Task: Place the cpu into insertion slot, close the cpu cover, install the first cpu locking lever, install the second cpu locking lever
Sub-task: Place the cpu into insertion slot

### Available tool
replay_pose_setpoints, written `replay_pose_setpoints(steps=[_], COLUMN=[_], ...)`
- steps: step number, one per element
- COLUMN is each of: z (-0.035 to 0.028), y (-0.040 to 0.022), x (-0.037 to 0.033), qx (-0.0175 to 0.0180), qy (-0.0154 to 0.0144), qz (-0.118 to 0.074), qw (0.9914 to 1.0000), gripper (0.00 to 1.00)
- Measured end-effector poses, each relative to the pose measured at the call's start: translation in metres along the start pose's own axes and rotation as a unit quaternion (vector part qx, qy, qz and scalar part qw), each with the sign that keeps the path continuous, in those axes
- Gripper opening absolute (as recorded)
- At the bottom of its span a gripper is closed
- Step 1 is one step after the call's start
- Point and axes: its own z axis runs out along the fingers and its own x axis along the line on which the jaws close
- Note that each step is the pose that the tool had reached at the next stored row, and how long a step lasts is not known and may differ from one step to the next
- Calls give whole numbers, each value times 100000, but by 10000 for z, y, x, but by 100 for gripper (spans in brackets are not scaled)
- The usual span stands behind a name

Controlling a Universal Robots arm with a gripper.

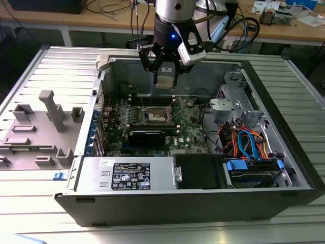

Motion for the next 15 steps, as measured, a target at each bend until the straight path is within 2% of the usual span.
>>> replay_pose_setpoints(steps=[15], z=[10], y=[-1], x=[0], qx=[-37], qy=[-153], qz=[1801], qw=[99984], gripper=[55])
